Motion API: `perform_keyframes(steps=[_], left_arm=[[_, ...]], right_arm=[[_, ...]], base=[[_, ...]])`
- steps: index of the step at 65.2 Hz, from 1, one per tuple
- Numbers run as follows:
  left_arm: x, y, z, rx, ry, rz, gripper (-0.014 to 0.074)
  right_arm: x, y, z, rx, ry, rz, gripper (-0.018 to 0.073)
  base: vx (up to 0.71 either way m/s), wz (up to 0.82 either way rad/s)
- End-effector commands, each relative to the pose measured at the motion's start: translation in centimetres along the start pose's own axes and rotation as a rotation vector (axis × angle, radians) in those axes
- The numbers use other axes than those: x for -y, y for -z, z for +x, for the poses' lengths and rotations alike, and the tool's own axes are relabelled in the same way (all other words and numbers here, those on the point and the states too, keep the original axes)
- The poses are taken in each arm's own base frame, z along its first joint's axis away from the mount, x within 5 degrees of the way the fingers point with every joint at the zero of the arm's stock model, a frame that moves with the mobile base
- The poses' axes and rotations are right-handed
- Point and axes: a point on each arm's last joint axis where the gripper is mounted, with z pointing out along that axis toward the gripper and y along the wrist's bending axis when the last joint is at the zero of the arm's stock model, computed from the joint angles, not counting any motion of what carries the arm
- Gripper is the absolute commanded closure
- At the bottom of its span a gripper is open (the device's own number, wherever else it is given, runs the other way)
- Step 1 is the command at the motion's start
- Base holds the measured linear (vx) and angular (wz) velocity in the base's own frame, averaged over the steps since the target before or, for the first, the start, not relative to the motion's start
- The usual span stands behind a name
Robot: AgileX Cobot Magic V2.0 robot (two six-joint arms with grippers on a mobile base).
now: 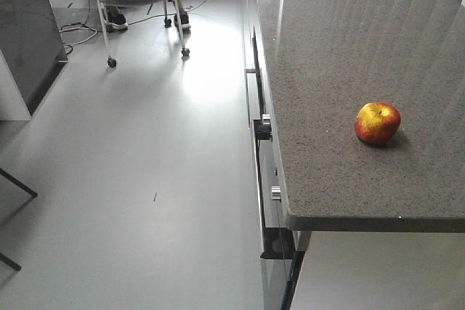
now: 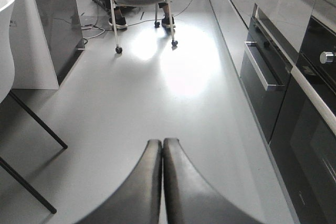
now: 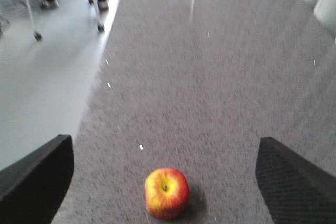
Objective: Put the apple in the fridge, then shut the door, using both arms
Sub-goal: 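Lower the open right gripper over the red-yellow apple and close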
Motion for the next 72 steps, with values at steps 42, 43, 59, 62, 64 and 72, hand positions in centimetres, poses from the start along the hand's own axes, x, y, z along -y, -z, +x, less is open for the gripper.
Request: perform_keyframes(steps=[42, 43, 59, 62, 64, 72], left_arm=[[0.1, 0.3, -1.2, 0.1, 0.007, 0.016, 0.0603], [0.1, 0.3, -1.2, 0.1, 0.007, 0.016, 0.0603], [0.1, 0.3, -1.2, 0.1, 0.007, 0.016, 0.0603], [0.1, 0.3, -1.2, 0.1, 0.007, 0.016, 0.0603], [0.1, 0.3, -1.2, 0.1, 0.007, 0.016, 0.0603], [0.1, 0.3, -1.2, 0.1, 0.007, 0.016, 0.0603]], right_arm=[[1.0, -12.9, 3.4, -0.233, -0.101, -0.097, -0.0081], [1.0, -13.1, 3.5, -0.236, -0.1, -0.095, -0.008], [1.1, -16.4, 5.3, -0.297, -0.099, -0.085, -0.0076], [1.0, -17.1, 5.8, -0.312, -0.1, -0.084, -0.0074], [1.0, -17.5, 6.1, -0.32, -0.102, -0.083, -0.0073], [1.0, -18.9, 7.0, -0.346, -0.104, -0.081, -0.0071]], base=[[0.0, 0.0], [0.0, 0.0], [0.0, 0.0], [0.0, 0.0], [0.0, 0.0], [0.0, 0.0]])
